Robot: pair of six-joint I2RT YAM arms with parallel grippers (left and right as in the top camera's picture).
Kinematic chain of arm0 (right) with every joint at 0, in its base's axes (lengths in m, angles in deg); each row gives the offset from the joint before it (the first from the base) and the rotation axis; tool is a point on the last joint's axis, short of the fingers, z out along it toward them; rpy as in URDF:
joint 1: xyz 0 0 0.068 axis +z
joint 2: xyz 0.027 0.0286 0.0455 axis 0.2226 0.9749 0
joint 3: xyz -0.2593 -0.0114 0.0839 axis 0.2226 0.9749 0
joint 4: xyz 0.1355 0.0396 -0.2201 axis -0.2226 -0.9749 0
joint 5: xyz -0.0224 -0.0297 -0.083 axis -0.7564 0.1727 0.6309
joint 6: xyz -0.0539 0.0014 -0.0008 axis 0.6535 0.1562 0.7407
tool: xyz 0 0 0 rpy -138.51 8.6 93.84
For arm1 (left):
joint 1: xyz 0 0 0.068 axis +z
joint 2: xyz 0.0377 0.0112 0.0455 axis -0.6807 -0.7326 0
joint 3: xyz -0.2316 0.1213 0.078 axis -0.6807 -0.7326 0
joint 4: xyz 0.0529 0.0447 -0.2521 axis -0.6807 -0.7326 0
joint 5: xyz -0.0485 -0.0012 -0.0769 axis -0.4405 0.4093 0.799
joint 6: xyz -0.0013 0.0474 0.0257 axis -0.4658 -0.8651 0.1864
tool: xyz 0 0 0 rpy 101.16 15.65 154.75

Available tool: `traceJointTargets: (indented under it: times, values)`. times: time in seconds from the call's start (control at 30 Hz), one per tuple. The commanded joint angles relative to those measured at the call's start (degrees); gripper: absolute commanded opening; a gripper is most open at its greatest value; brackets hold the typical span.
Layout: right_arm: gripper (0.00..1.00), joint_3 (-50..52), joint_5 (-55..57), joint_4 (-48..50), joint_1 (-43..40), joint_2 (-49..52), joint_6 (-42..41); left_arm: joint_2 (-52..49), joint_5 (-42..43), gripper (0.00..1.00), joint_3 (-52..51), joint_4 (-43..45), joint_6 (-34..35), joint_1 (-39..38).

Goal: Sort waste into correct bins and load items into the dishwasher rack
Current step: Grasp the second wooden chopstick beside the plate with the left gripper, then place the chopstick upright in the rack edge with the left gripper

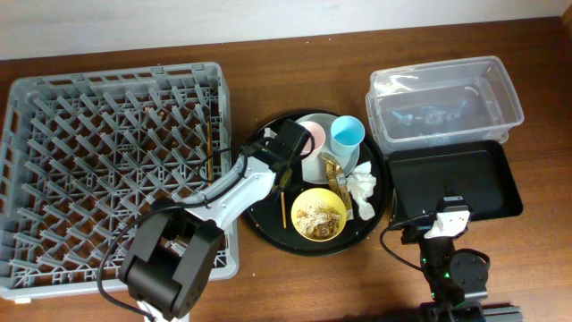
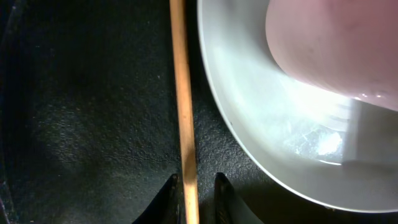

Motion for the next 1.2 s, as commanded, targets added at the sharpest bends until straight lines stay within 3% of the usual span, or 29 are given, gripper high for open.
traceJointTargets:
  times: [0.0,0.87,1.1,1.17]
  values:
    - [0.99,0.3,0.1,-0.4,0.2,-0.3,0.0,-0.6,-1.1,0.17,-0.7,0.1,0.3,-0.2]
    - [0.99,0.3,0.1,-0.4,0.2,-0.3,0.0,-0.8,-4.1,0.18,-1.3,1.9,0.3,-0.9]
    - [0.99,0.3,0.1,-0.4,0.2,-0.3,0.0,-5.0,-4.0,0.18,-2.6,4.2,0.4,-0.9]
    - [0.99,0.3,0.1,-0.4,0.2,-0.3,0.0,-5.2,-4.0,0.13,-2.6,4.1,0.3,-0.9]
